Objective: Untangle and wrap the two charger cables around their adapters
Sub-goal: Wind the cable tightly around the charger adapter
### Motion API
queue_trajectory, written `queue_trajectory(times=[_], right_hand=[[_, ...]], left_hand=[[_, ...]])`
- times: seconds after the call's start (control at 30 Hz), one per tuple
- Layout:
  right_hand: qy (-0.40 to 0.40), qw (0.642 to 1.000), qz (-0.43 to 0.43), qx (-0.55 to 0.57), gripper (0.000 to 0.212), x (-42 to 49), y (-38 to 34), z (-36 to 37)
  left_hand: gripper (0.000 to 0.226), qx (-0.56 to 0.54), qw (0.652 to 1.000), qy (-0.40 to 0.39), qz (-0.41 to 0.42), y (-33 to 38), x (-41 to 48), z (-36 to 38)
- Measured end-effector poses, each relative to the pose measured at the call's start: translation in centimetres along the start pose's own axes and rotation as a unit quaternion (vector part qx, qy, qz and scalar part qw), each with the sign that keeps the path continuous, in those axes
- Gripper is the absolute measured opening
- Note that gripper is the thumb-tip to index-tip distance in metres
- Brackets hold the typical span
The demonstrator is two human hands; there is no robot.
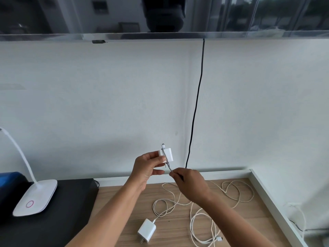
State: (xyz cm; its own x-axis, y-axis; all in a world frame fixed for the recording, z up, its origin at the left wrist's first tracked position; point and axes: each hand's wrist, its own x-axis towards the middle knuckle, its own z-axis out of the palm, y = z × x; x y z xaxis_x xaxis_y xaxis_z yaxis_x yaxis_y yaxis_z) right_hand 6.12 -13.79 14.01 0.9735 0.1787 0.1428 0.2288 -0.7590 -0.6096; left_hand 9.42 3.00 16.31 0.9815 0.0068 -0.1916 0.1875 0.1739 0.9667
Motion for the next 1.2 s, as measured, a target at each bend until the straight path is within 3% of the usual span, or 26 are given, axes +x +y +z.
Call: queue_trajectory(times=[0.5,0.83,1.2], right_hand=[[0.059,0.991,-0.088,-0.080,0.017,1.5,-1.0,-4.0],[0.062,0.998,0.003,0.025,0.008,2.9,-0.4,-6.4],[0.039,0.987,0.069,0.143,0.020,2.9,0.4,-4.7]], left_hand=[[0.027,0.111,0.990,-0.085,-0.007,0.8,0.0,-0.6],[0.034,0.076,0.985,-0.151,-0.035,0.5,-1.0,-0.4],[0.043,-0.031,0.983,-0.175,-0.050,0.4,-1.9,0.5]])
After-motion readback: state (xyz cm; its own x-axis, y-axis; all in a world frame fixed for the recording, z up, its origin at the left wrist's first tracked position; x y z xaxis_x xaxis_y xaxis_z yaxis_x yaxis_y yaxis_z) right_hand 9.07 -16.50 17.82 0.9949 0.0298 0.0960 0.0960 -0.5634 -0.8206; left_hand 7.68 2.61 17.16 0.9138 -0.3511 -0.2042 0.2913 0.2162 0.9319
